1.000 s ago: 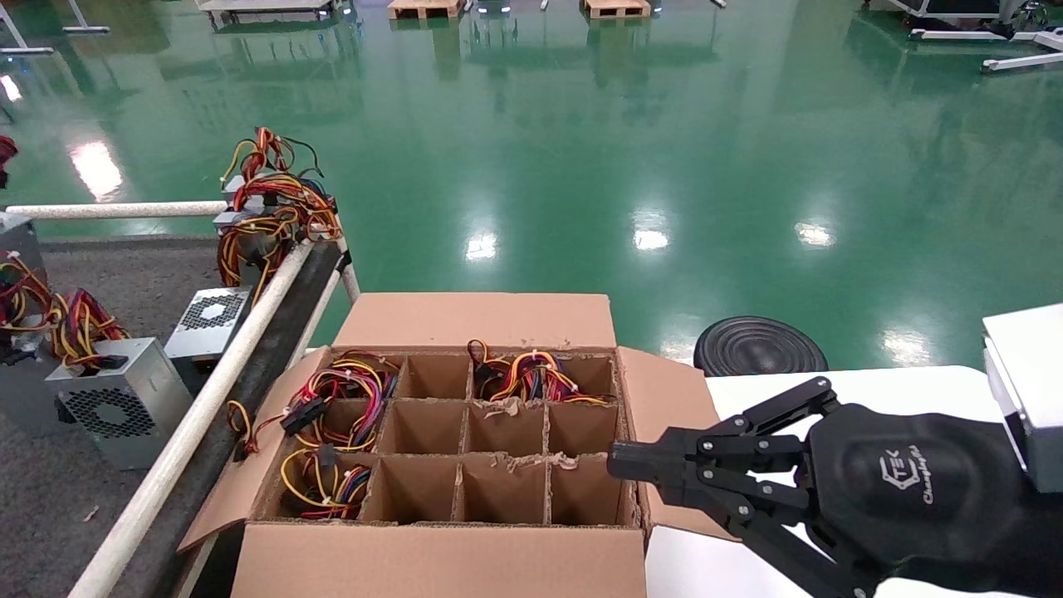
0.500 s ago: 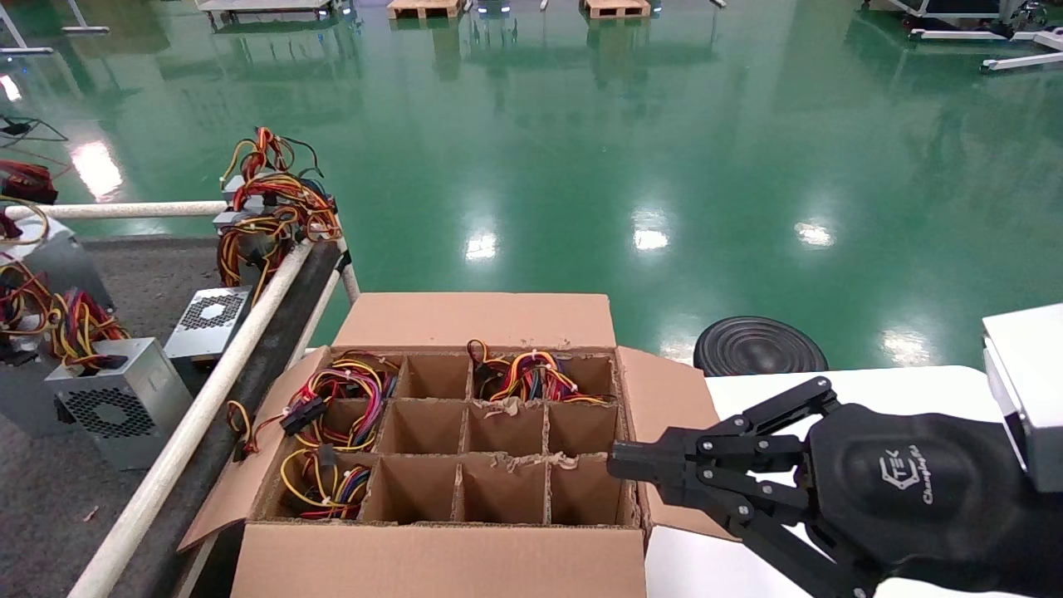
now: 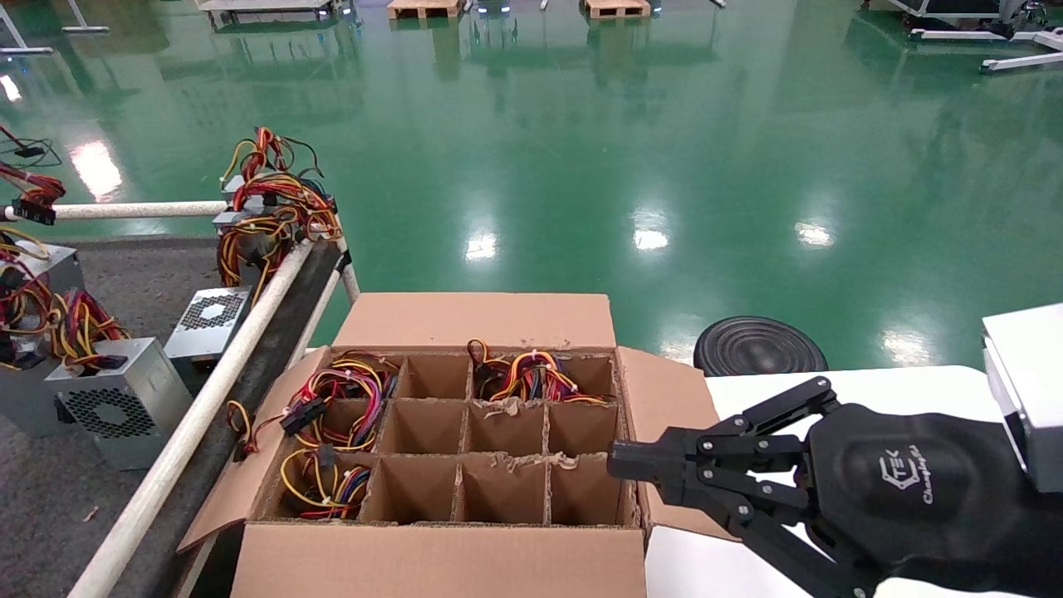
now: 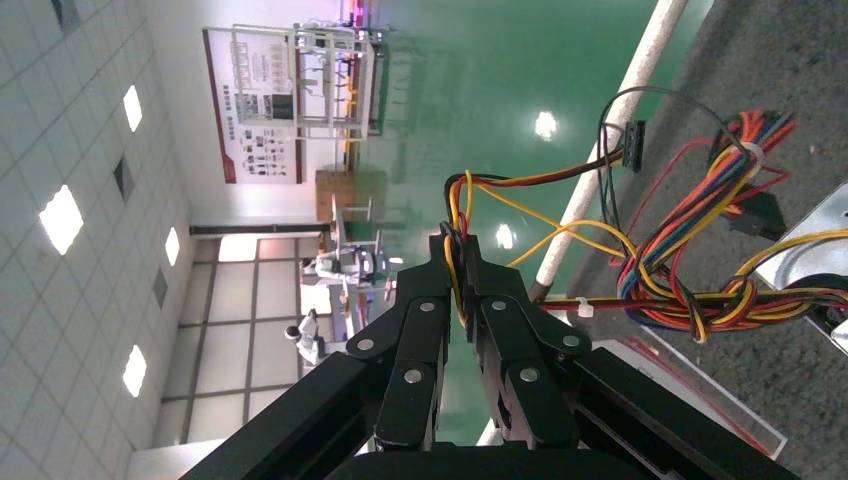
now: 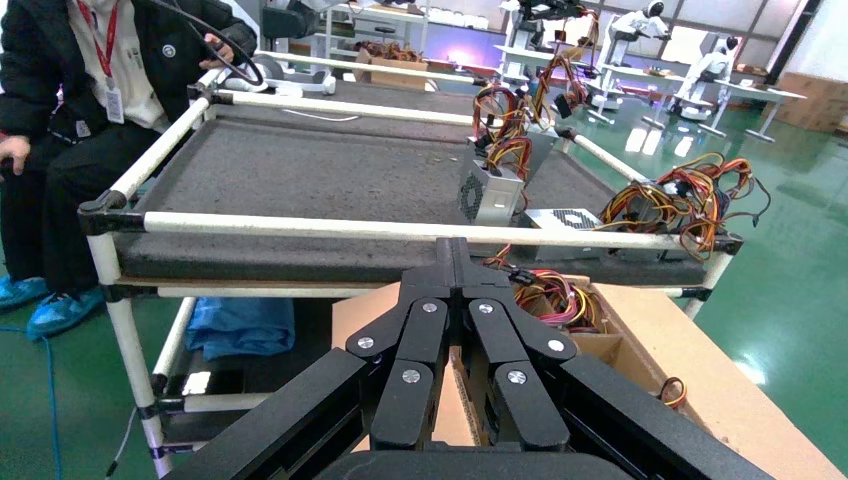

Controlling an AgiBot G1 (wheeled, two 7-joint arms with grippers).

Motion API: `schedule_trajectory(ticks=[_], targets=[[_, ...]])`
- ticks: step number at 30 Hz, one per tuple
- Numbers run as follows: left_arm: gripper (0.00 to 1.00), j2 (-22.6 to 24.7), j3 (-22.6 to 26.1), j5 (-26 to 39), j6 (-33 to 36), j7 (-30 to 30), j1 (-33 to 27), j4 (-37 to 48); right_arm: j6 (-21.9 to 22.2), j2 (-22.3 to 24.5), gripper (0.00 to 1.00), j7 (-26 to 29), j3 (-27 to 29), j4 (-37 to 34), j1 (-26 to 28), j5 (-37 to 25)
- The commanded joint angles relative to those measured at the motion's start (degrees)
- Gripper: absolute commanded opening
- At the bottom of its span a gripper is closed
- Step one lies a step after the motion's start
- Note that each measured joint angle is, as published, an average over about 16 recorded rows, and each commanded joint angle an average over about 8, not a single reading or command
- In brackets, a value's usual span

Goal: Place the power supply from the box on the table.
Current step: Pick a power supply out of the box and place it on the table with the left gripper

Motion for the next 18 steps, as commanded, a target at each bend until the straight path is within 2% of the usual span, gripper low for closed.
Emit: schedule_trajectory(ticks=[1, 18], targets=[[0.00, -0.08, -0.09, -0.08, 0.23, -0.13, 0.20, -0.05, 0.00, 0.00, 0.00, 0.00, 0.00, 0.00, 0.00, 0.00], [0.00, -3.03, -0.98, -0.89, 2.49, -1.47, 2.12, 0.64, 0.00, 0.00, 0.00, 0.00, 0.00, 0.00, 0.00, 0.00]])
